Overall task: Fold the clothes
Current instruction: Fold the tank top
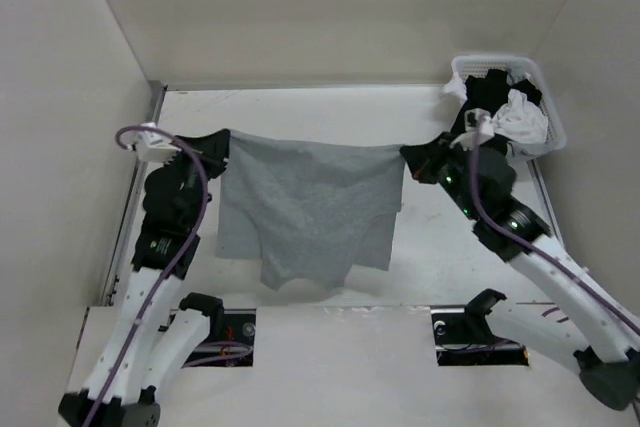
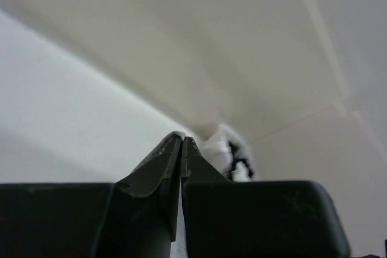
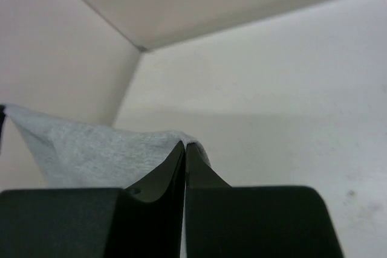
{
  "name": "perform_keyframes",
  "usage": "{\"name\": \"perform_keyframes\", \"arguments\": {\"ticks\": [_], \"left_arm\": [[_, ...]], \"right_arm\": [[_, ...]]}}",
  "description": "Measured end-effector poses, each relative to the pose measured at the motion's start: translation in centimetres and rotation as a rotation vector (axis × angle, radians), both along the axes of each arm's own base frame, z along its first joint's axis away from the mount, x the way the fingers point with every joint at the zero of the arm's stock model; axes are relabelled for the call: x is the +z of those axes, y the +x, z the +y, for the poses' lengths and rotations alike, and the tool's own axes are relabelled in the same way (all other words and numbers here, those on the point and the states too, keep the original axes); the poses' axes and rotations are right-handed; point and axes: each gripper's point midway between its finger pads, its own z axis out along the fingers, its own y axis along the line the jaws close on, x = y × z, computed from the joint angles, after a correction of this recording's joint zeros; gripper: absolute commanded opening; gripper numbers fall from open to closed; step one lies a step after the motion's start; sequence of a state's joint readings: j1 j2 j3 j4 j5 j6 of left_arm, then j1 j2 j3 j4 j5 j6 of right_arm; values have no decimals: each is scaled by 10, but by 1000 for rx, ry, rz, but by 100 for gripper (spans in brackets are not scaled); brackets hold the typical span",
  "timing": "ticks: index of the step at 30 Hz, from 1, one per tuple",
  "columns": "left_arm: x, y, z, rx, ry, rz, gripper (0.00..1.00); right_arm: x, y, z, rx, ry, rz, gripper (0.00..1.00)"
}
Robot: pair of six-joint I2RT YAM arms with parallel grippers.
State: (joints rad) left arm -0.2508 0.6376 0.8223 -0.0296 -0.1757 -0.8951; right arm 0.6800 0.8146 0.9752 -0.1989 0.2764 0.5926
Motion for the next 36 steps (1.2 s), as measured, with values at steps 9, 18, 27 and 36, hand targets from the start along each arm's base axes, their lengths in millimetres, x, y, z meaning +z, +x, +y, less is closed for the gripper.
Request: {"name": "perform_keyframes", "arguments": {"ticks": [9,18,27,36], "left_arm": [[-236,138,13,88,56,610,0],[-275,238,23,72,-2,655,0],[-286,165,21,47,-82,618,0],[-252,92,19,18,-111,483,1]], "right_arm": [[-203,143,12,-20,-81,508,1],[-200,250,7,-17,13,502,1],[-235,184,-1,-16,25,534,1],[-264,106,-3,-13,31,568,1]]}}
